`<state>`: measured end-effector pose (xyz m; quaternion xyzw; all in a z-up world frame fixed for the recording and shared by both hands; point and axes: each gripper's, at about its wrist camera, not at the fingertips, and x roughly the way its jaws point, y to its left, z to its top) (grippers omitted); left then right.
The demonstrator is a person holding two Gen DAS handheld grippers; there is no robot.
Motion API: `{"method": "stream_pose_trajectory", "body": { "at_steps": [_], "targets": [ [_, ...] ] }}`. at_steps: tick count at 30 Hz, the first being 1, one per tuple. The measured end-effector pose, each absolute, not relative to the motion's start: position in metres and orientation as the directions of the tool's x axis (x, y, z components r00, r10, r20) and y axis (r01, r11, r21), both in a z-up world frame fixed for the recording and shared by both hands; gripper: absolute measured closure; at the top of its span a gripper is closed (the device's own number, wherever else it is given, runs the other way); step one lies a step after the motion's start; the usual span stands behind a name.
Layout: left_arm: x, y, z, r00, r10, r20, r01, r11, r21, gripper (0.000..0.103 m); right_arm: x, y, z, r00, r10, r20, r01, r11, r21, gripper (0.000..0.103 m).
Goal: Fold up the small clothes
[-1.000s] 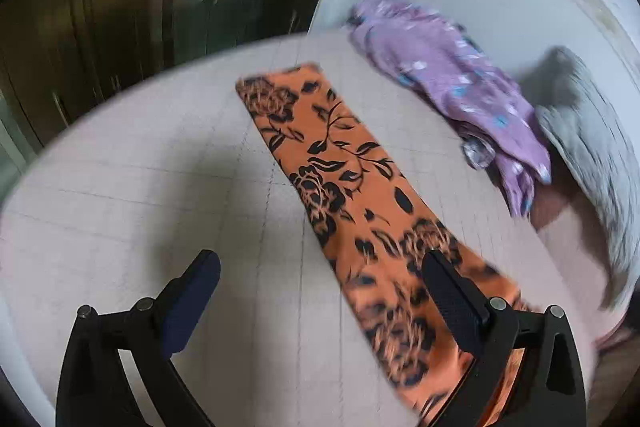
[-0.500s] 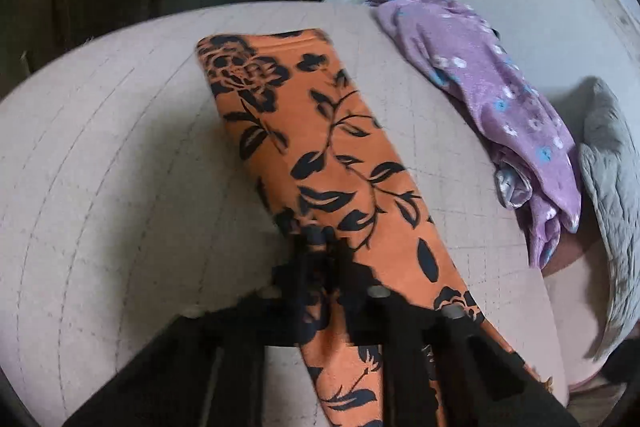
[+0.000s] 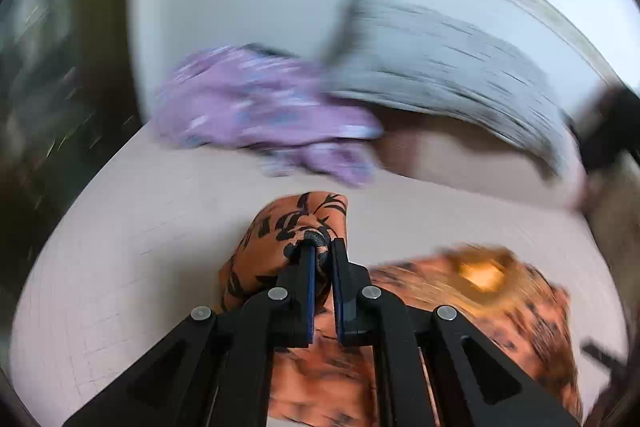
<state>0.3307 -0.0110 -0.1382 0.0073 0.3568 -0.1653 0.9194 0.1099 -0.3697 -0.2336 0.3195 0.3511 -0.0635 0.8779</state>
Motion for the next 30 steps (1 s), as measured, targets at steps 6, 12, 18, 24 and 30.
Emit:
{"method": "stream_pose_trajectory", "body": {
  "at_steps": [6, 12, 18, 24, 30],
  "targets": [
    [0.254, -0.131, -0.139, 0.611, -0.399, -0.684, 0.53, 0.848, -0.021, 0.095, 0.092, -0.393, -0.228, 0.773, 0.088, -0.628, 0.371, 0.74, 0.561, 0.04],
    [0.189, -0.188, -0.173, 0.554, -0.388, -0.737, 0.628, 0.775, 0.065, 0.031, 0.083, -0.411, -0.226, 0.783, 0.074, -0.617, 0.401, 0.699, 0.592, 0.039],
    [0.195, -0.115, -0.178, 0.677, -0.339, -0.654, 0.45, 0.893, 0.002, 0.025, 0.088, -0.407, -0.227, 0.779, 0.089, -0.621, 0.399, 0.694, 0.6, 0.031],
    [0.248, -0.018, -0.21, 0.755, -0.091, -0.649, 0.052, 0.996, -0.079, 0.025, 0.107, -0.363, -0.229, 0.743, 0.117, -0.659, 0.326, 0.797, 0.509, 0.031],
    [0.281, -0.013, -0.266, 0.602, -0.009, -0.799, 0.024, 1.0, 0.007, 0.025, 0.133, -0.282, -0.213, 0.733, 0.095, -0.673, 0.176, 0.93, 0.323, 0.02]
  ]
}}
